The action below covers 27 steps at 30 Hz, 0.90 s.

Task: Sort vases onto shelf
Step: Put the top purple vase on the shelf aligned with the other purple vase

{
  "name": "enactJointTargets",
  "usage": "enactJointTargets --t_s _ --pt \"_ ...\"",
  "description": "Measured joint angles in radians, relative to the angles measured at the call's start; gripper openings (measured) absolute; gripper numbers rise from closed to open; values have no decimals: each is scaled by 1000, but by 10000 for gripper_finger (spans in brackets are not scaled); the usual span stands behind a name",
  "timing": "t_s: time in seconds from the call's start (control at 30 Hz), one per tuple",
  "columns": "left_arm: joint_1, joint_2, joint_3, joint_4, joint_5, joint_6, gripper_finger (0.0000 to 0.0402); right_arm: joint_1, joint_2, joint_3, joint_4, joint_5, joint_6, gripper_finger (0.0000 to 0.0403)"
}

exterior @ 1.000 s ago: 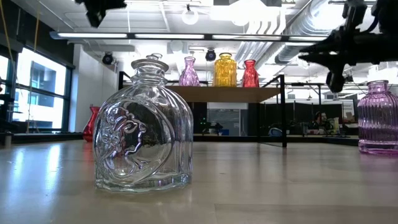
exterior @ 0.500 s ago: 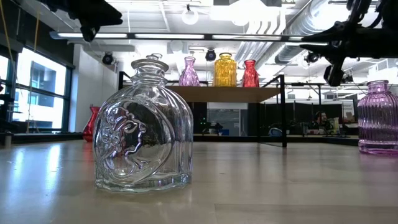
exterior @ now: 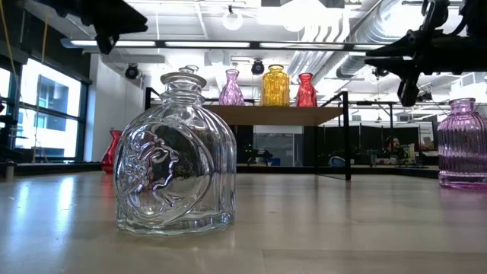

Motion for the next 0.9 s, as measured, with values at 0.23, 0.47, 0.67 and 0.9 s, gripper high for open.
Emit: enactJointTargets --t_s 0.23,0.47,0.67,0.9 --pt "0 -156 -220 187 -50 33 65 0 0 0 52 -16 103 37" --pt "0 -253 -374 282 -96 -12 65 0 0 67 -8 -16 -24 37" --pt "0 -260 -453 271 -111 -100 65 0 6 340 -596 -6 -153 37" --pt "0 -260 -508 281 -186 -140 65 0 74 697 -1120 75 -180 37"
